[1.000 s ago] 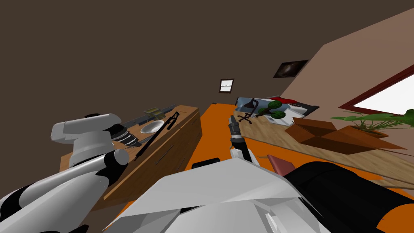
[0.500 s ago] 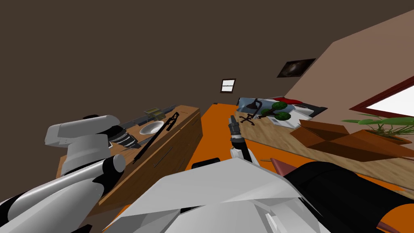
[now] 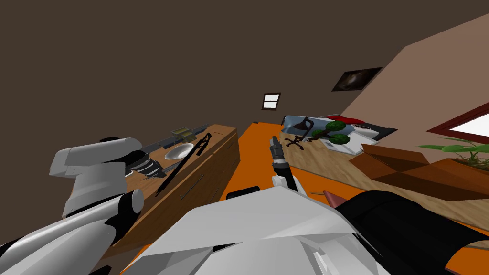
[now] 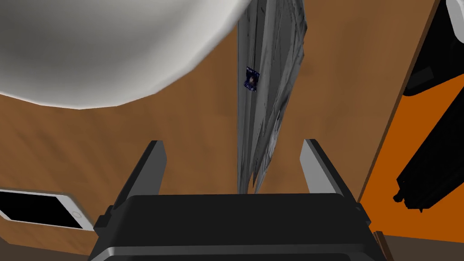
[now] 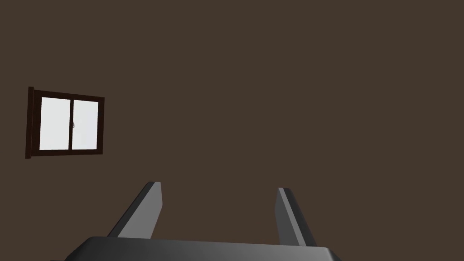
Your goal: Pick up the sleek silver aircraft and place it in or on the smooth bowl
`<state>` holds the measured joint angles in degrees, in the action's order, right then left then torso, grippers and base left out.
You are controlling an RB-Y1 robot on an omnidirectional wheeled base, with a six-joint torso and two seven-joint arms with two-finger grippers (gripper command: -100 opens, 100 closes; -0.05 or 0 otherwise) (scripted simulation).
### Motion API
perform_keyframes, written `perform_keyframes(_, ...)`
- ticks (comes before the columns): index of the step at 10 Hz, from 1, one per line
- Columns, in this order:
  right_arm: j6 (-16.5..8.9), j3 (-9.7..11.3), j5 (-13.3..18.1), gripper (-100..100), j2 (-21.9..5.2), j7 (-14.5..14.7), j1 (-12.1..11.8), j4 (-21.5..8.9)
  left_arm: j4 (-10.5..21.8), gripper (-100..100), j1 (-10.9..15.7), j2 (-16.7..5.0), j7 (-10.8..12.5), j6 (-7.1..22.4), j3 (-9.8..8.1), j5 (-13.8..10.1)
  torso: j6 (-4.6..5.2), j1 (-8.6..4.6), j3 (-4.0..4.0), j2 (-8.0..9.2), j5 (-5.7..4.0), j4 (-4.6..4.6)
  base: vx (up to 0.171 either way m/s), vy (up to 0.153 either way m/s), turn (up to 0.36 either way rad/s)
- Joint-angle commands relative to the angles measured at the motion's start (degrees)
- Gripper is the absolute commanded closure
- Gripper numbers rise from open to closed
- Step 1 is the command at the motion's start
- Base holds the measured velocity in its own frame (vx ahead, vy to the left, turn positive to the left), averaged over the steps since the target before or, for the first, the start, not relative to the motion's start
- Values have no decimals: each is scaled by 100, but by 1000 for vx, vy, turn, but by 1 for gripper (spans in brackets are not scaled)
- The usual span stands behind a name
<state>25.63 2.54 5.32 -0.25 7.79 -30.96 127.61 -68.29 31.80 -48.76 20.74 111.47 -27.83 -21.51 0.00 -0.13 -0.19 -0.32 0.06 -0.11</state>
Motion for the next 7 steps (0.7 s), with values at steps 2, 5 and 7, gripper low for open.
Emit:
perform_keyframes(2,0,0,0,0,0,0,0,0,-448,-100,-247,1,50,107,61,-277,3,-1,-2,-2,0,-1,51,-13,32)
perform_keyframes(5,0,0,0,0,0,0,0,0,-924,-100,-611,-32,126,280,202,-683,3,-6,-2,0,1,-3,54,-19,51)
perform_keyframes(7,0,0,0,0,0,0,1,0,-846,100,-602,-33,125,277,188,-659,7,0,5,13,6,-2,4,-1,-2)
